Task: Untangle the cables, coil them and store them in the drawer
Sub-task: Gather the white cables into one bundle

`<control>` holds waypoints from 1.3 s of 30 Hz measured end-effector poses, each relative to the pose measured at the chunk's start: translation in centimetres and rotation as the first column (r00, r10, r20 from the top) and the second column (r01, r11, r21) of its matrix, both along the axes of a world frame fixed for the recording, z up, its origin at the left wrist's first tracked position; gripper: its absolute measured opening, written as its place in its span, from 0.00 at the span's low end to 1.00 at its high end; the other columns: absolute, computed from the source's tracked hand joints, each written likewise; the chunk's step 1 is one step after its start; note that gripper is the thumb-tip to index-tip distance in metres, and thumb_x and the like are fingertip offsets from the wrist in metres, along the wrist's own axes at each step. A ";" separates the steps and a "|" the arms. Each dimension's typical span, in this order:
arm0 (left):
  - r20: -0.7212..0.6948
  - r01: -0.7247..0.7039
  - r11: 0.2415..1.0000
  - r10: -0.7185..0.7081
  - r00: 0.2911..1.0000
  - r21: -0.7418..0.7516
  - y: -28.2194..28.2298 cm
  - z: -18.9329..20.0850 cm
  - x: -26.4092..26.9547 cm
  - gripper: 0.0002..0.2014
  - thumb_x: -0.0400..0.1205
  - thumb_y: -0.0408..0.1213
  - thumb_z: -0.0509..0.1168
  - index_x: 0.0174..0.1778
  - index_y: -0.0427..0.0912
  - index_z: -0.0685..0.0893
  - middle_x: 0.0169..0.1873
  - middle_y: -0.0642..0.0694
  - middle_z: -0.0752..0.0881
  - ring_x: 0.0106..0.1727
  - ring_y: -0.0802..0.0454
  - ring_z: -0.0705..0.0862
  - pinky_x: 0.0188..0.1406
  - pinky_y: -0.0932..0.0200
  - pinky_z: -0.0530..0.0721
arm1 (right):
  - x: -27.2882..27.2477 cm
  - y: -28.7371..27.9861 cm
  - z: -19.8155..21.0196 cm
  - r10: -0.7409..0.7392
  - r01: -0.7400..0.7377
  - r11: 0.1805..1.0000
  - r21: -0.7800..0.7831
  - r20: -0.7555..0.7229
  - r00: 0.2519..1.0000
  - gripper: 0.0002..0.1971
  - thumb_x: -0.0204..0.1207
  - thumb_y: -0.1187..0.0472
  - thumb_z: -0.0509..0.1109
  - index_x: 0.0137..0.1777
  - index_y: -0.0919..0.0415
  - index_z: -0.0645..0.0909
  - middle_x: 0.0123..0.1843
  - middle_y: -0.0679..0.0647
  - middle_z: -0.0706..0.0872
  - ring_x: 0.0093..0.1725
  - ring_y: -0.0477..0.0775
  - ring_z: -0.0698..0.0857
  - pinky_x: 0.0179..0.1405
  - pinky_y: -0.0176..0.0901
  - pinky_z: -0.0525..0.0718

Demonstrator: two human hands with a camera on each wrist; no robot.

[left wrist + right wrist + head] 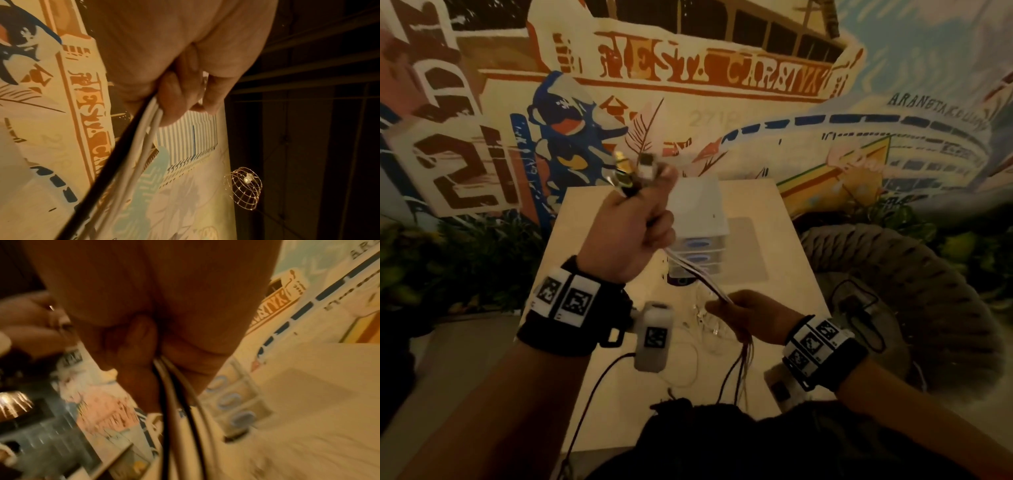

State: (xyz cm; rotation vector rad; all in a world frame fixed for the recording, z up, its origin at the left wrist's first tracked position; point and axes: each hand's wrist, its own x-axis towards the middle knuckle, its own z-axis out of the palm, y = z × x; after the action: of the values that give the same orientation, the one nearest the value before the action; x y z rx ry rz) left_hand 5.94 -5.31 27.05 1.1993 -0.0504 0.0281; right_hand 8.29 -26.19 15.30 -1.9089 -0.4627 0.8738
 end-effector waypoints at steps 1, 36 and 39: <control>-0.025 -0.010 1.000 0.010 1.000 0.010 0.4 -0.2 0.1 0.14 0.90 0.41 0.60 0.37 0.49 0.71 0.24 0.51 0.55 0.19 0.57 0.54 0.19 0.60 0.54 | -0.3 -0.9 -1.9 -0.016 0.014 0.999 -0.037 -0.053 0.998 0.26 0.81 0.43 0.69 0.24 0.54 0.72 0.21 0.48 0.72 0.25 0.50 0.73 0.37 0.46 0.77; -0.552 -0.159 0.986 0.111 0.827 -0.040 2.0 -13.4 -3.2 0.24 0.86 0.50 0.60 0.31 0.48 0.54 0.22 0.50 0.53 0.22 0.53 0.49 0.22 0.56 0.50 | 13.5 2.1 -16.5 0.480 -0.069 0.722 -0.689 0.426 0.767 0.19 0.81 0.41 0.65 0.69 0.43 0.79 0.71 0.54 0.76 0.70 0.60 0.75 0.72 0.57 0.72; -0.561 -0.174 0.984 0.125 0.819 -0.036 2.3 -13.7 -3.6 0.24 0.85 0.49 0.61 0.33 0.47 0.53 0.21 0.51 0.54 0.20 0.54 0.51 0.21 0.57 0.53 | 14.1 2.8 -16.9 0.589 -0.098 0.607 -0.789 0.363 0.722 0.18 0.84 0.41 0.60 0.67 0.47 0.81 0.68 0.55 0.79 0.70 0.62 0.74 0.70 0.57 0.71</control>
State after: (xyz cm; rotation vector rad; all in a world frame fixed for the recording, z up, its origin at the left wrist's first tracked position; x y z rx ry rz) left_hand 2.32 -2.99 13.32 1.0830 0.5592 -0.1827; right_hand 22.42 -23.42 -1.56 -2.9531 -1.0517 0.7377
